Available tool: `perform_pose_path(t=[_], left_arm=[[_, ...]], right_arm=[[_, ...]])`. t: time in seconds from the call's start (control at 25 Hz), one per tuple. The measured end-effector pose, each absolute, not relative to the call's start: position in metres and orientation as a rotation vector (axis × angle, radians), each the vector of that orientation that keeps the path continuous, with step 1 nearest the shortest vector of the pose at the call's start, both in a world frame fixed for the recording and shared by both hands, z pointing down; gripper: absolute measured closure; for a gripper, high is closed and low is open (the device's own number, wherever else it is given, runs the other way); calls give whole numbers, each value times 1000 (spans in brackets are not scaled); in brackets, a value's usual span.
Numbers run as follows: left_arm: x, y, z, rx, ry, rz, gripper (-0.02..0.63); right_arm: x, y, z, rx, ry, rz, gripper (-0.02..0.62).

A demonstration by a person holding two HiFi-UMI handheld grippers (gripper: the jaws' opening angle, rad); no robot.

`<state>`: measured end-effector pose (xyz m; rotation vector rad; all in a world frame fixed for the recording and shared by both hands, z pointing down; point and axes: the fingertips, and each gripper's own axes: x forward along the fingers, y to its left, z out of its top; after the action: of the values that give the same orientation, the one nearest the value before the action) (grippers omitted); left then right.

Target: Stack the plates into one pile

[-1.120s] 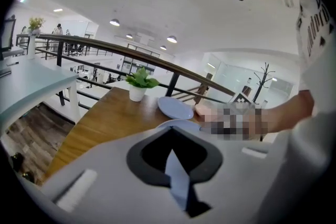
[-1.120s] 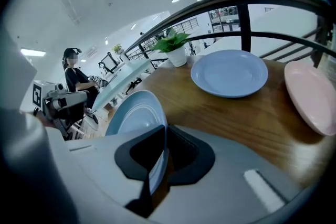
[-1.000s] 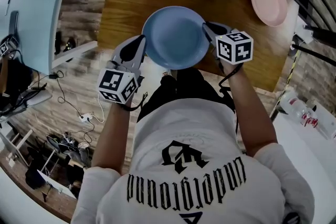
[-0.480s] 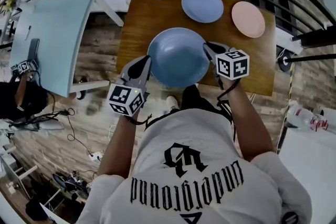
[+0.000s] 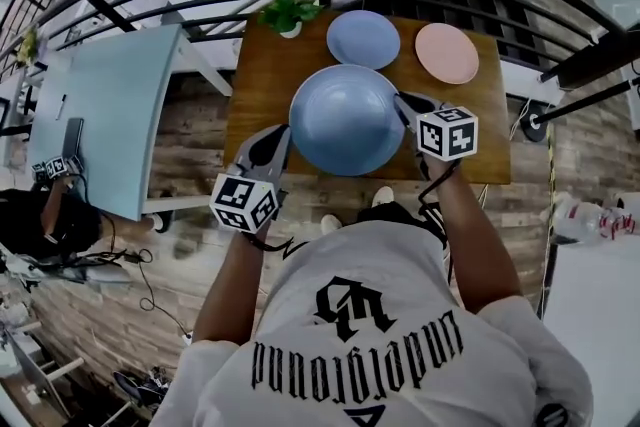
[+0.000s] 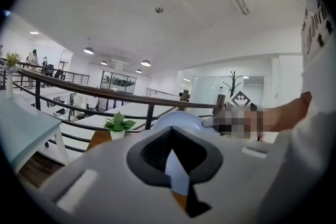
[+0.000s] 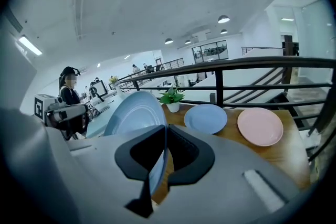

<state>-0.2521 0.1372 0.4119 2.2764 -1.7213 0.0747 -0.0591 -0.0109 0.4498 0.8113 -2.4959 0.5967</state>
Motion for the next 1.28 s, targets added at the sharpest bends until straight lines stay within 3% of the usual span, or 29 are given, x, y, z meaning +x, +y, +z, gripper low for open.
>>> perform_pose_path(t=[0.88, 1.28], left_arm=[[-118, 14, 390, 2358, -1670, 111, 560], [-107, -20, 407, 2307, -1675, 107, 560]], right_arm=[[69, -116, 419, 839, -2560, 630, 575], [90, -147, 436, 849, -2550, 674, 575]])
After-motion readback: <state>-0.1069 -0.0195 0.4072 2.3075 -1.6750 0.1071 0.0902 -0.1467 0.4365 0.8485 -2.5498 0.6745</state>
